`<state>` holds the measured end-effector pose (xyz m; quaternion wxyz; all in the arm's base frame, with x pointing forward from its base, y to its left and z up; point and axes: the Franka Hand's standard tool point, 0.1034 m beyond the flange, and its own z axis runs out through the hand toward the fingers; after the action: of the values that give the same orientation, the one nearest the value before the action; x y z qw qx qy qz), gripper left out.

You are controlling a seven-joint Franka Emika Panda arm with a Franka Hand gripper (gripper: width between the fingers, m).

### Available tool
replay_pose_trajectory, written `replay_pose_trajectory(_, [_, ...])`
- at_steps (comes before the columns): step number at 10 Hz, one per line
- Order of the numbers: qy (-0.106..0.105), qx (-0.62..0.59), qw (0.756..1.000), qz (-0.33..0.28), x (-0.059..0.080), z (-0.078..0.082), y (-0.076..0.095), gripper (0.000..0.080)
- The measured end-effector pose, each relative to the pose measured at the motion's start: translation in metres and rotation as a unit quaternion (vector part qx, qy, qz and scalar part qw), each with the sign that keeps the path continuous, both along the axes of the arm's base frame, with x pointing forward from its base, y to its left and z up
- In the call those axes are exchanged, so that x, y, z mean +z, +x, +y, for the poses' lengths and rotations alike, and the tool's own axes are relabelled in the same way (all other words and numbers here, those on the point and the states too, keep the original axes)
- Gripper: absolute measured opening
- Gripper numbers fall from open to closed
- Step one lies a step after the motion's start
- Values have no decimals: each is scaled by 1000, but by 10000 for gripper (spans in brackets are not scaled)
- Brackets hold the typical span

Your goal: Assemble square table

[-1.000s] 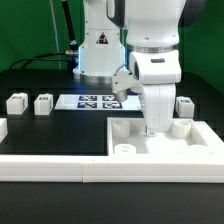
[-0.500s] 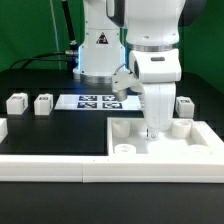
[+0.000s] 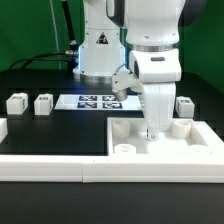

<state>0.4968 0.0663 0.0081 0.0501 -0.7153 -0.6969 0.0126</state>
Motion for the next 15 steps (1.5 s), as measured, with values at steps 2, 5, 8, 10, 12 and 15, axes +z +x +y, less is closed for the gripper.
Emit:
replay_pose_trajectory(2, [-6, -38, 999, -1, 12, 3, -2, 649])
replay_pose_trajectory(5, [-21, -168, 986, -1, 29, 24, -14, 649])
replay_pose_trajectory(8, [-33, -326, 945, 2, 37, 58, -20, 649])
replay_pose_trajectory(10, [-35, -397, 917, 7, 37, 58, -20, 649])
replay_pose_trajectory(12, [-40, -467, 883, 11, 37, 60, -21, 649])
replay_pose_trajectory(15, [-57, -613, 787, 29, 35, 94, -42, 649])
